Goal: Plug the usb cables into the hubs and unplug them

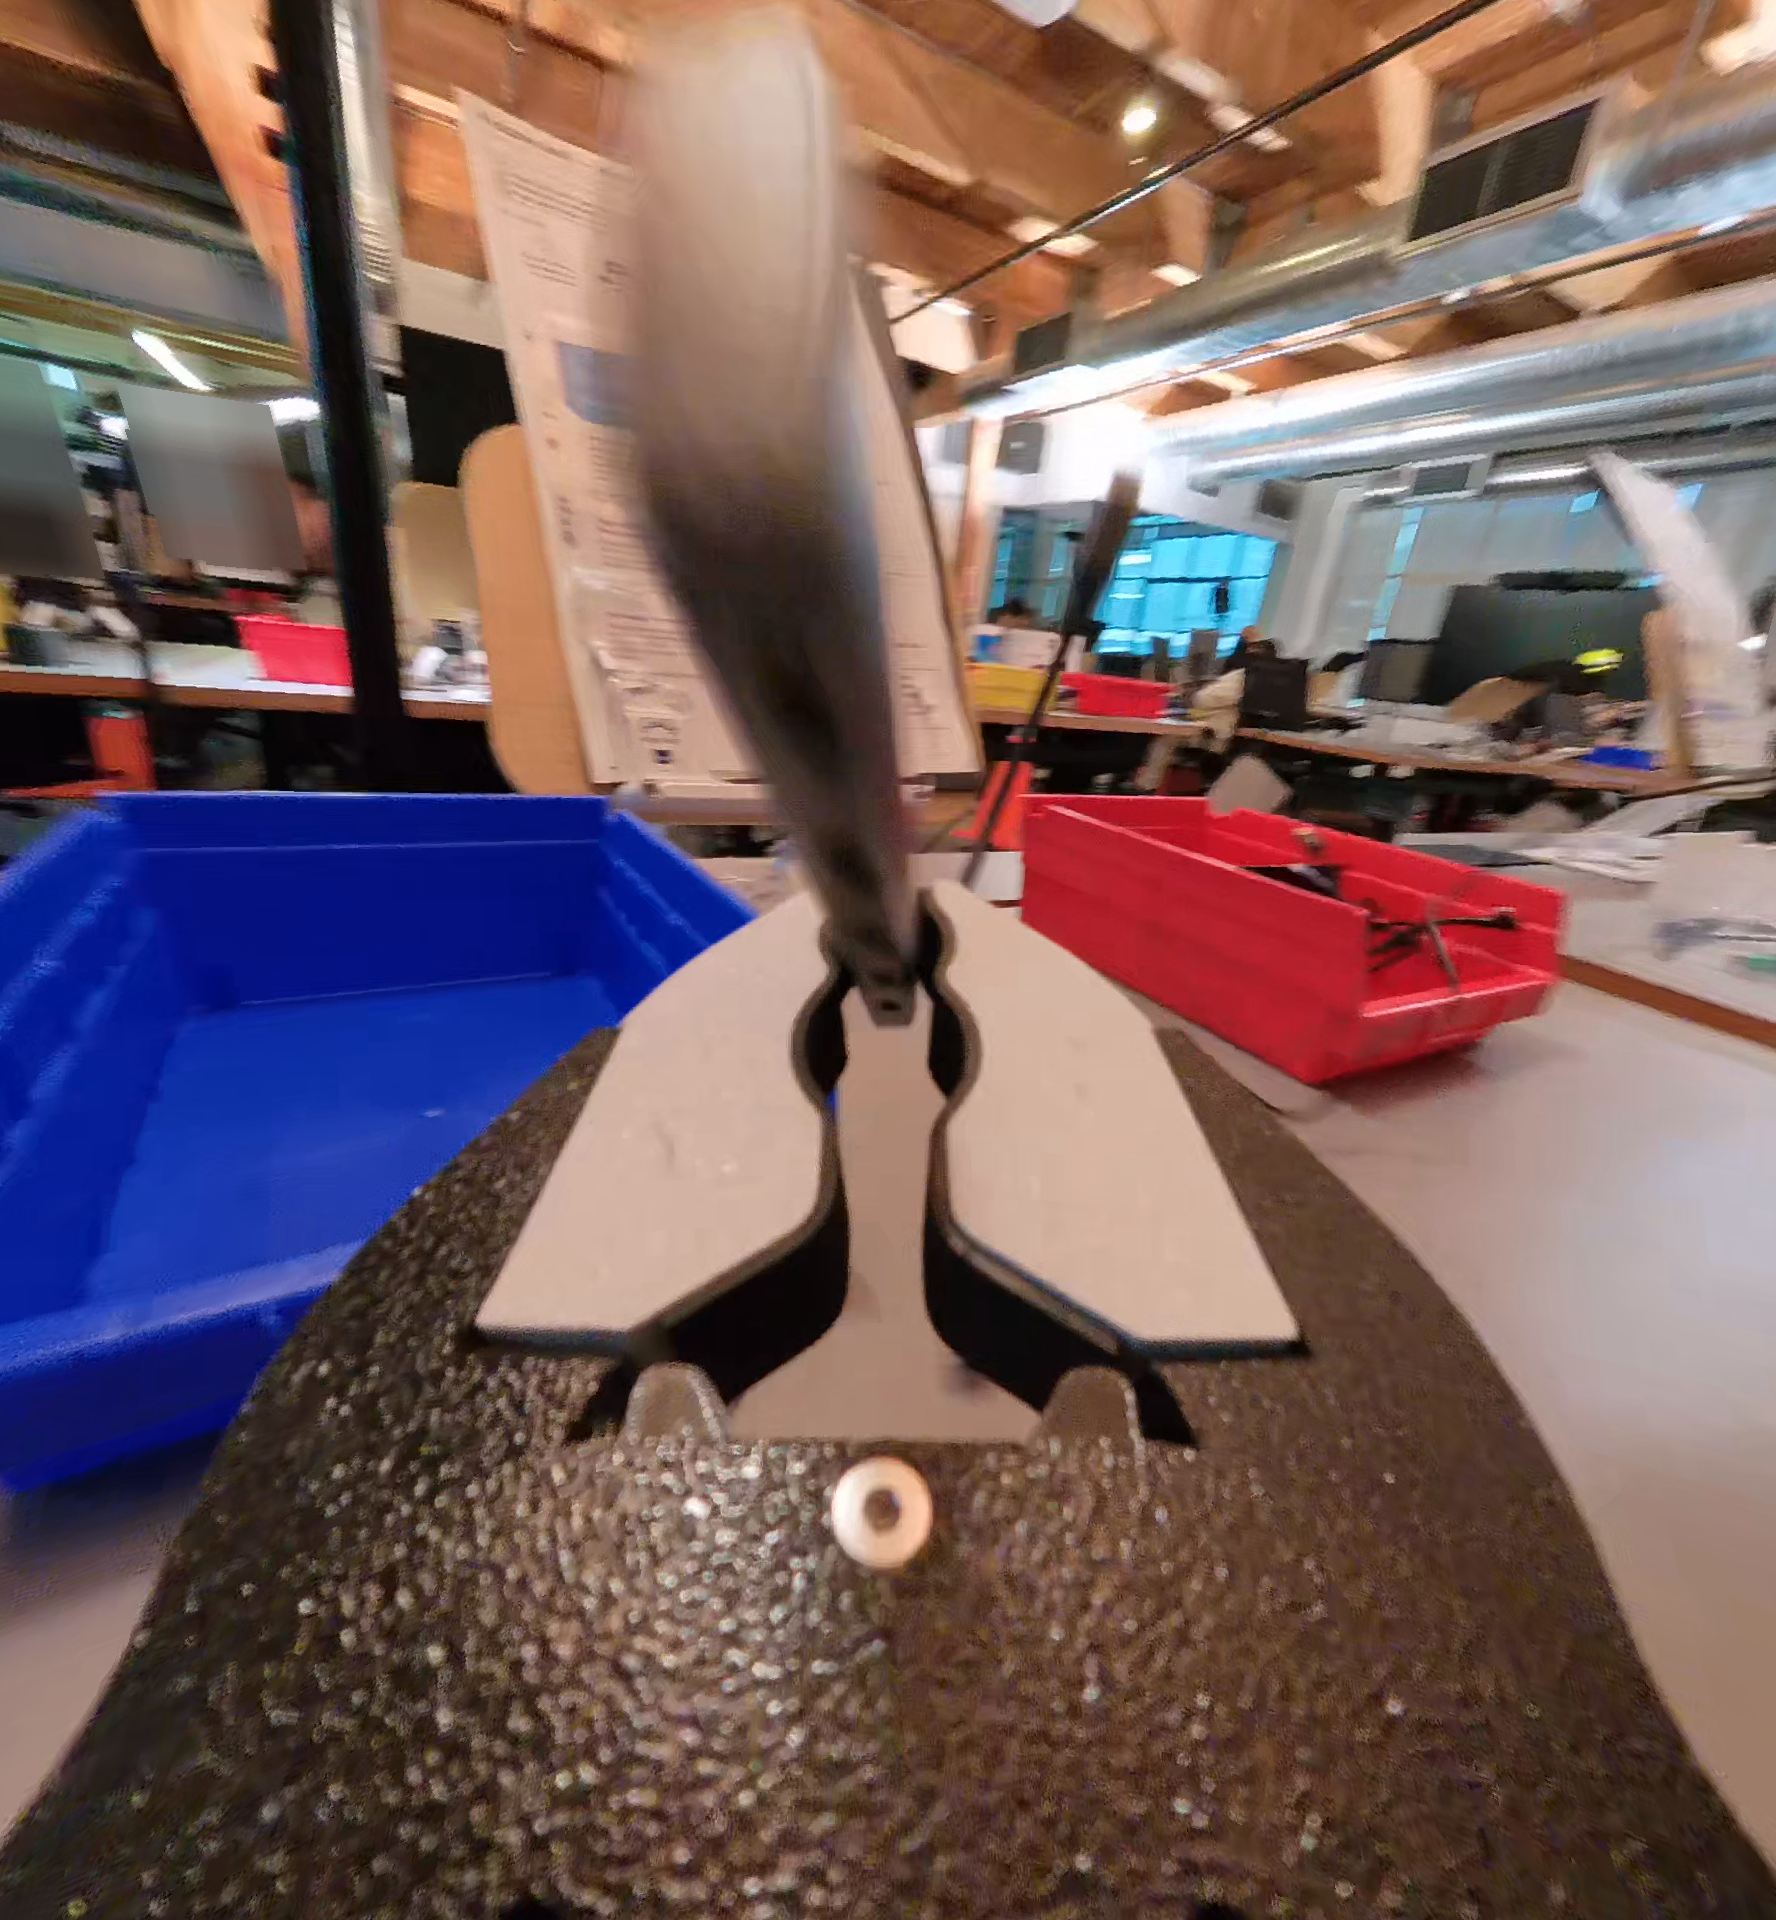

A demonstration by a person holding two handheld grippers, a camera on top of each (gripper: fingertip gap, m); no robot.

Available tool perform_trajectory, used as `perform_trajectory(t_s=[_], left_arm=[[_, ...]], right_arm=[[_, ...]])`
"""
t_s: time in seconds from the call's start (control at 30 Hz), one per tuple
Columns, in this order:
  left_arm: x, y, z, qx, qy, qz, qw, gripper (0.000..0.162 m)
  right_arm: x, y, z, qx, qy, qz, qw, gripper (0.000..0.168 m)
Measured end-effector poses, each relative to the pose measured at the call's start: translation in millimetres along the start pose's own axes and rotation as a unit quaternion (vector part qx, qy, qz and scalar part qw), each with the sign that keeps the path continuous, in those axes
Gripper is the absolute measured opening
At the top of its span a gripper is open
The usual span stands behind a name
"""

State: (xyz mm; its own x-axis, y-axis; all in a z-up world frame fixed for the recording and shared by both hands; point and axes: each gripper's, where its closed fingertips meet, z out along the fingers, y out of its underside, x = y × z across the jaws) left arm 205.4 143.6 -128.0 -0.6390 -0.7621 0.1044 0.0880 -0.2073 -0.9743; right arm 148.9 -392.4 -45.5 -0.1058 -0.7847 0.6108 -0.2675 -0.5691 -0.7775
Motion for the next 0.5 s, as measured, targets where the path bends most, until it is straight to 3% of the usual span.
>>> perform_trajectory(t_s=[0.07,0.17,0.33,0.5], left_arm=[[-4.4,0.3,-0.6,-0.015,-0.017,0.016,1.0,0.007],[2.4,-1.7,-0.7,-0.016,-0.004,0.017,1.0,0.013],[31.3,9.0,8.6,-0.039,0.042,0.043,0.997,0.008],[61.6,24.9,19.5,-0.059,0.089,0.045,0.993,0.007]], right_arm=[[16.0,-9.7,3.2,-0.014,0.023,-0.047,0.999,0.012],[18.5,-43.3,5.0,0.028,-0.006,-0.04,0.999,0.012],[-6.5,-125.6,-2.3,0.131,-0.108,-0.004,0.986,0.012],[15.0,-207.2,-6.0,0.201,-0.123,0.017,0.972,0.012]])
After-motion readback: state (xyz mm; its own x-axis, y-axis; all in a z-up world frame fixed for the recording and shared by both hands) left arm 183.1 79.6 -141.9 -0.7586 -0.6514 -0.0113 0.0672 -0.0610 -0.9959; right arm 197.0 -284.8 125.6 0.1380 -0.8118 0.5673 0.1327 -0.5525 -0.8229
